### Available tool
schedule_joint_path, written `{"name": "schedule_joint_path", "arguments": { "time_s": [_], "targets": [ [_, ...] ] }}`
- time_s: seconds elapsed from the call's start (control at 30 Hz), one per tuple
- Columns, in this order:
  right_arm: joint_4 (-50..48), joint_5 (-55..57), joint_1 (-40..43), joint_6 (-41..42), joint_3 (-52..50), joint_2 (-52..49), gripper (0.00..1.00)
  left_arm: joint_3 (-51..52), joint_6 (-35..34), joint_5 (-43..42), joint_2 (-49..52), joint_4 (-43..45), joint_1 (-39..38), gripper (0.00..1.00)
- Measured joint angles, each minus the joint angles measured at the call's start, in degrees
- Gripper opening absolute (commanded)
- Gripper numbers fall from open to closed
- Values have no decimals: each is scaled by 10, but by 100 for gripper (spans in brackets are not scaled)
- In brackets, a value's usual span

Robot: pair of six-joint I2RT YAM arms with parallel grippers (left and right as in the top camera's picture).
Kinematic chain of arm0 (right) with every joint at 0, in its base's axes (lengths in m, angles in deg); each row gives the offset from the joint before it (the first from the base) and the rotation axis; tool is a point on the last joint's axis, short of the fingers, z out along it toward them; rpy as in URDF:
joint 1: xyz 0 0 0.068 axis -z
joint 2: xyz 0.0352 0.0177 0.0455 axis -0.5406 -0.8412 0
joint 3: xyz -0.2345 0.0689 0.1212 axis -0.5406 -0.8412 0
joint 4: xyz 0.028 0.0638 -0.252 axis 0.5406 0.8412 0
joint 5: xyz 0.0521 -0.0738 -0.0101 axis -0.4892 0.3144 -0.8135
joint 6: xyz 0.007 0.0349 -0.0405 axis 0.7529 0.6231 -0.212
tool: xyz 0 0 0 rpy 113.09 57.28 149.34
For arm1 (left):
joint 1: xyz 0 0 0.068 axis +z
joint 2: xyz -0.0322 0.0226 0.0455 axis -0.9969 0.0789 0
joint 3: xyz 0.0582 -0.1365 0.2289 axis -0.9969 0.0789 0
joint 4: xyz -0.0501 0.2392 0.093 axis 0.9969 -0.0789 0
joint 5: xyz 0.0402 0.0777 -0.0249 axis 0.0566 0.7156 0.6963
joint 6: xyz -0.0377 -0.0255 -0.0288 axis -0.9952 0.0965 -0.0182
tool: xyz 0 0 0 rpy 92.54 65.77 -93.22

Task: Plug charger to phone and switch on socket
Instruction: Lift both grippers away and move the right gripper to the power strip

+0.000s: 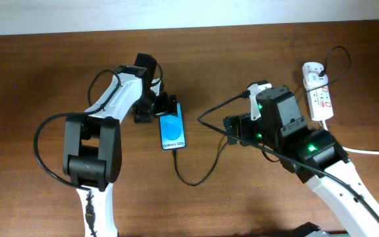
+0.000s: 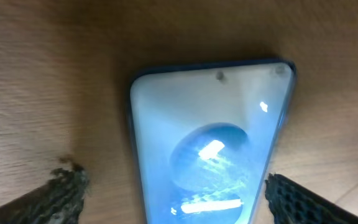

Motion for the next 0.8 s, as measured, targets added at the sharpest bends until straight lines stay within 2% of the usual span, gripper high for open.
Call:
{"name": "schedule_joint_path", "arguments": {
  "time_s": [0.03, 0.07, 0.1, 0.17, 0.23, 0.3, 0.33, 0.43, 0.5, 0.53, 0.6, 0.67, 0.73, 0.8],
  "targets": [
    [-5, -9, 0, 2, 0, -3, 32, -7, 0, 23, 1, -7, 1, 99],
    [-14, -27, 0, 13, 0, -14, 11, -16, 2, 51, 3, -25, 3, 99],
    [-15, -35, 0, 31, 0, -23, 4, -21, 2, 78, 6, -42, 9, 99],
    [12, -47, 0, 95, 1, -59, 4, -25, -1, 117, 4, -58, 32, 99],
    [52, -40, 1, 124, 3, -78, 4, -24, -7, 142, -36, -54, 53, 99],
    [128, 0, 24, 181, 1, -94, 4, -24, -9, 167, -135, -53, 56, 99],
    [140, 13, 47, 198, 1, -95, 4, -28, -9, 183, -234, -57, 47, 99],
    [162, 33, 182, 228, 2, -94, 4, -3, -16, 214, -429, -55, 19, 99],
    [163, 29, 261, 236, 2, -94, 4, 86, -31, 249, -544, -31, 2, 99],
    [146, 19, 306, 238, 2, -95, 4, 184, -41, 261, -611, 5, -9, 99],
    [137, 9, 362, 239, 3, -97, 4, 306, -58, 268, -706, 54, -19, 99],
    [136, 2, 415, 235, 8, -115, 4, 422, -76, 276, -871, 75, -21, 99],
    [138, -2, 457, 226, 35, -150, 4, 440, -82, 284, -960, 82, -21, 99],
    [147, -5, 501, 223, 90, -203, 4, 440, -85, 290, -1008, 85, -21, 99]
  ]
}}
